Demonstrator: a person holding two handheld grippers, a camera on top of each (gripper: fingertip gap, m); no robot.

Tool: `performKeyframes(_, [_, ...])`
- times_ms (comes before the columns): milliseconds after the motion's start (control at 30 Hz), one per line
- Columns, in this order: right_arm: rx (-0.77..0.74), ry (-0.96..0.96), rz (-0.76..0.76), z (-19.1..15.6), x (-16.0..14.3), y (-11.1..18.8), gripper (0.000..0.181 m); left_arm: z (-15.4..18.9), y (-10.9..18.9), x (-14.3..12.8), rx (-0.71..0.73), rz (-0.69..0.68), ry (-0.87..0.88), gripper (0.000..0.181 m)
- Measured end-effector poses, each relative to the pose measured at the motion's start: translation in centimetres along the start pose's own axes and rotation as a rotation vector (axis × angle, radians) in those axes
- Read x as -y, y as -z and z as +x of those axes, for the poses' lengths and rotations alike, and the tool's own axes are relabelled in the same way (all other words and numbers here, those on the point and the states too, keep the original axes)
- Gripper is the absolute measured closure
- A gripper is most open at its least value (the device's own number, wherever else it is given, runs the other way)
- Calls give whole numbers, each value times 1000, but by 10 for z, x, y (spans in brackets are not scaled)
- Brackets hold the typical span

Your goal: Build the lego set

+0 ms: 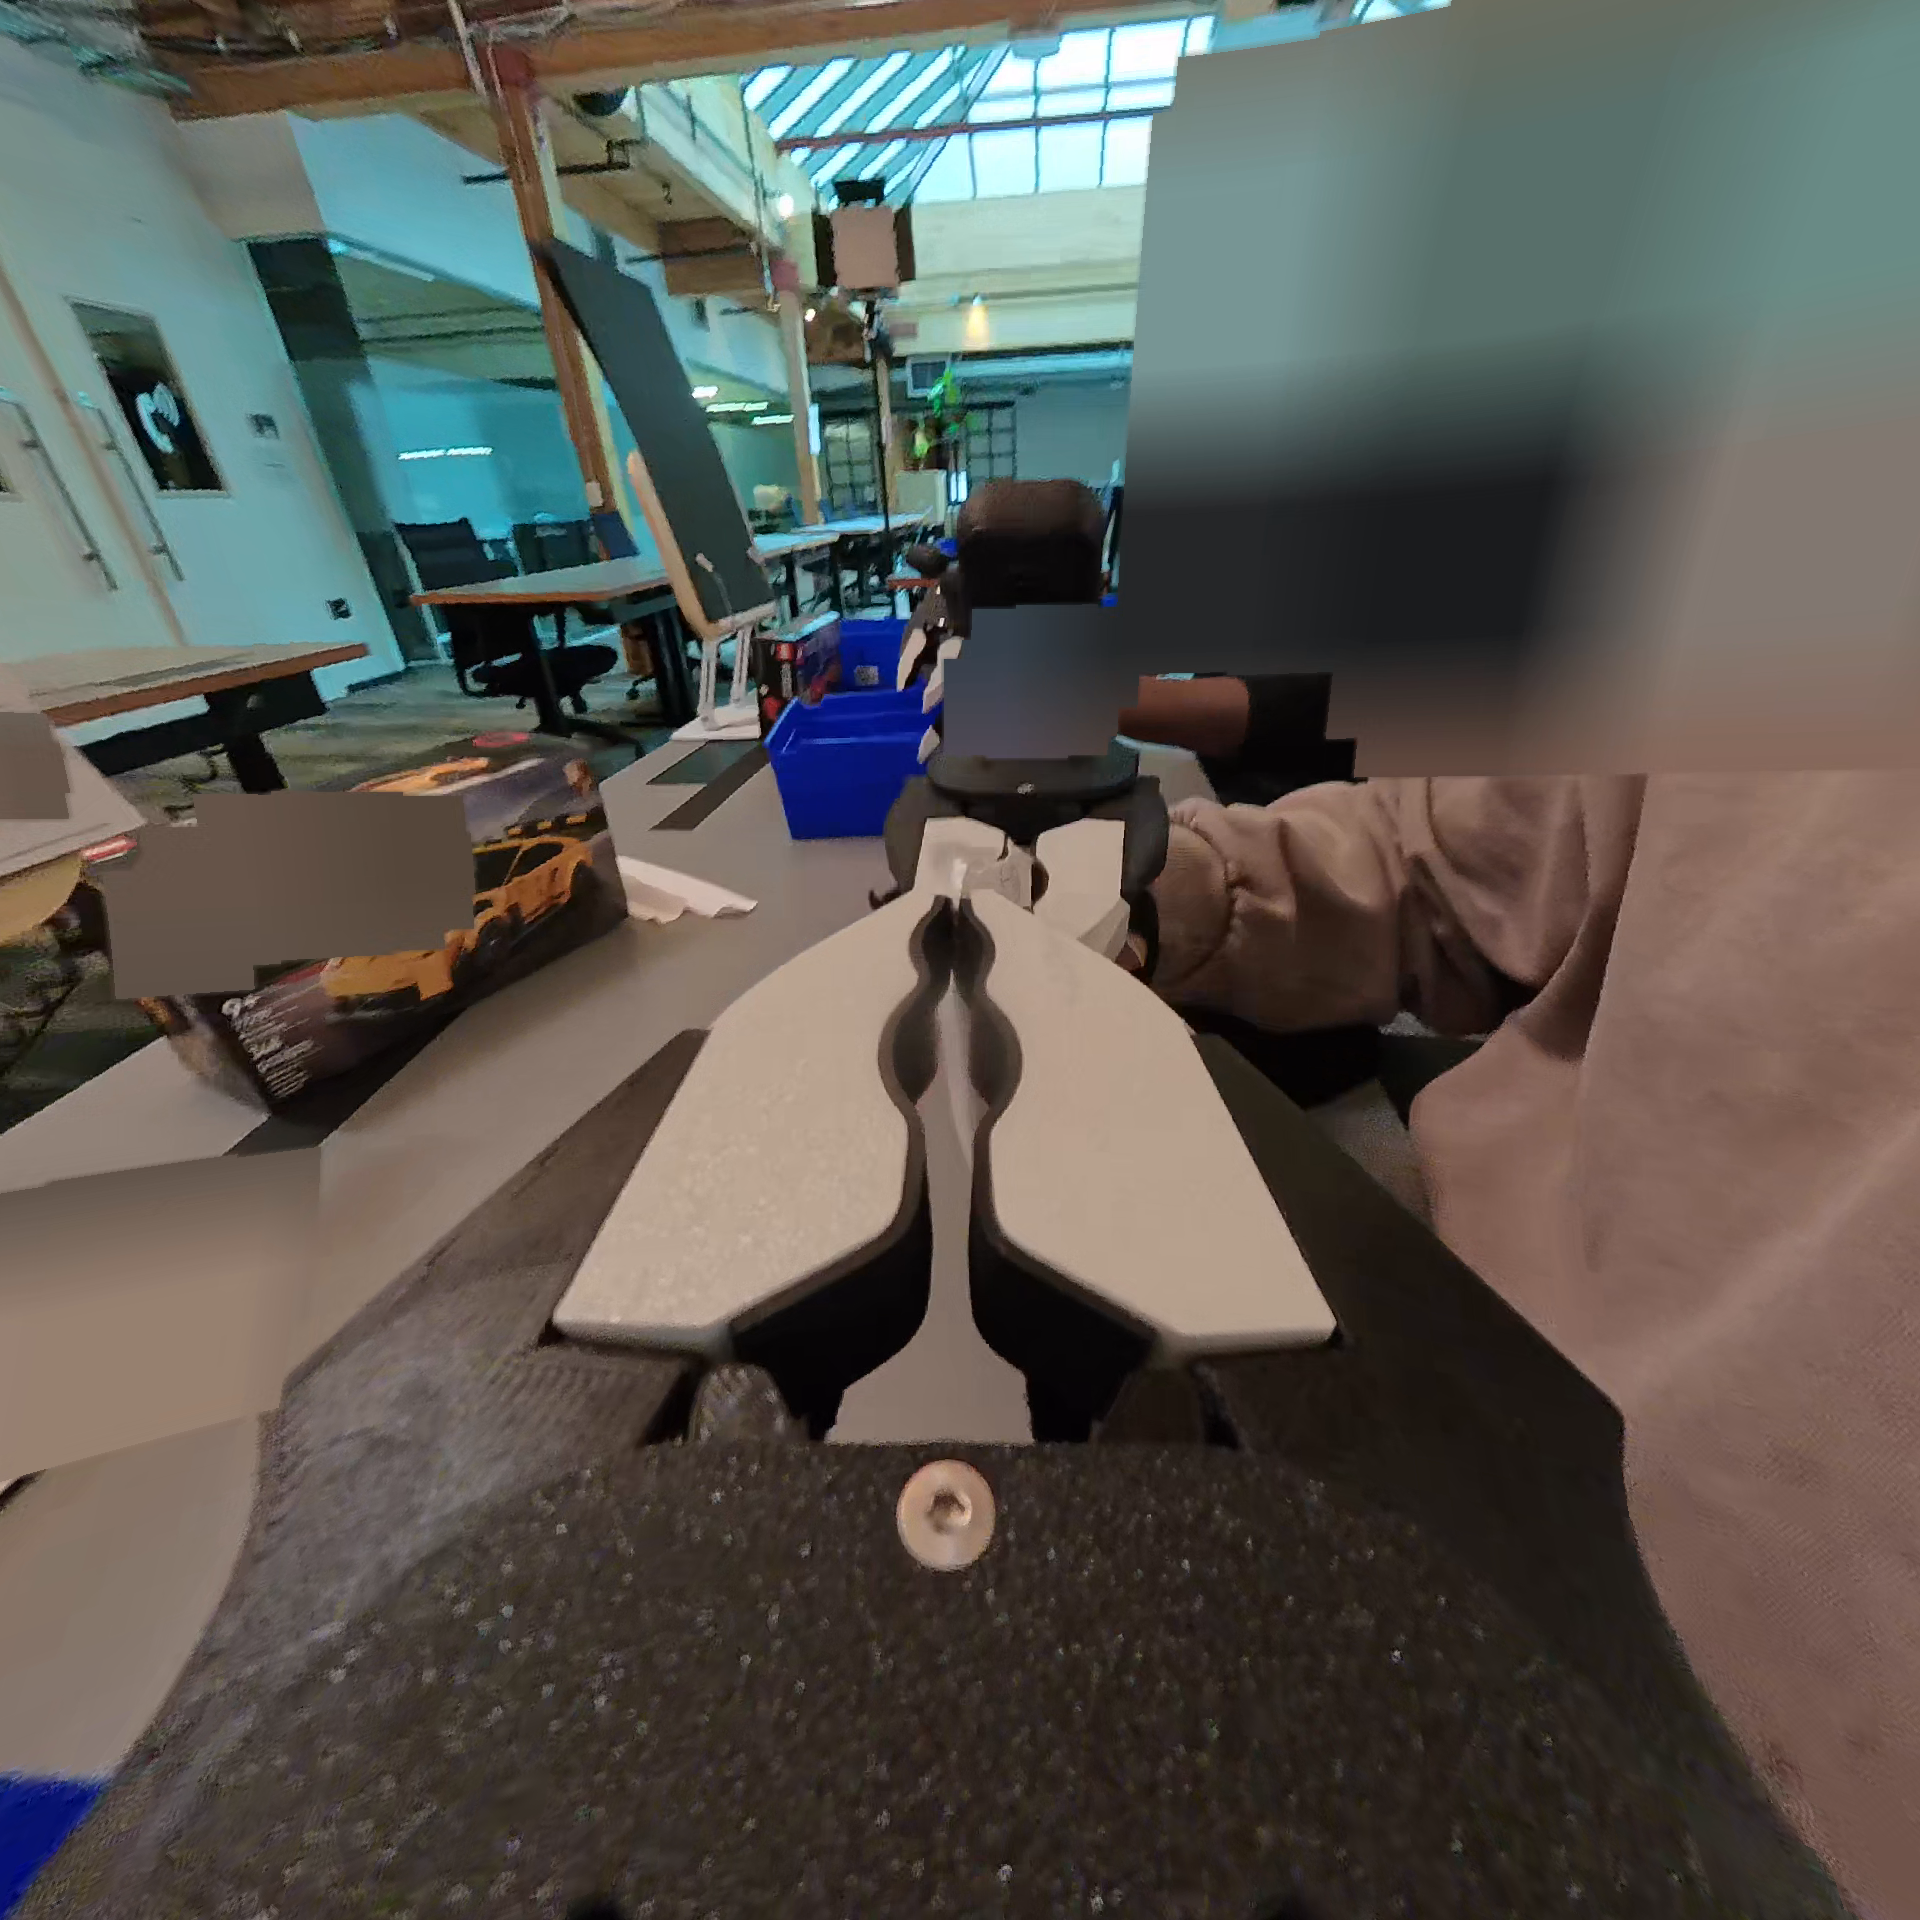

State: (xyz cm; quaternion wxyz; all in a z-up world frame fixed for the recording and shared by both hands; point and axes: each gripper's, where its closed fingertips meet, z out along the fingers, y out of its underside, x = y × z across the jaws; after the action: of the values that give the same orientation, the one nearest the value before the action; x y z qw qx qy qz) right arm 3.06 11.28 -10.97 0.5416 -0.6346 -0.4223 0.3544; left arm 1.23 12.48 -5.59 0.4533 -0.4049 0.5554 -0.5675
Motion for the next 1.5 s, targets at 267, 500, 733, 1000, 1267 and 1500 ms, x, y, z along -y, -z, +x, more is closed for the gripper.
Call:
performKeyframes(267, [-66, 225, -165, -1, -29, 10, 177, 6, 12, -54, 130, -340, -119, 159])
performKeyframes(500, [-120, 383, -241, -5, -35, 13, 178, 12, 10, -67, 168, -451, -208, 181])
performKeyframes(733, [-150, 428, -226, -6, -35, 8, 178, 15, 6, -67, 162, -404, -185, 181])
performKeyframes(1000, [-157, 416, -230, 0, -48, 8, 178, 12, 6, -79, 220, -445, -164, 181])
performKeyframes(1267, [-162, 393, -246, 3, -61, 10, 178, 7, 30, -81, 300, -529, -98, 163])
performKeyframes(1500, [-165, 392, -274, 6, -72, 11, 178, -2, 112, -96, 407, -825, -163, 140])
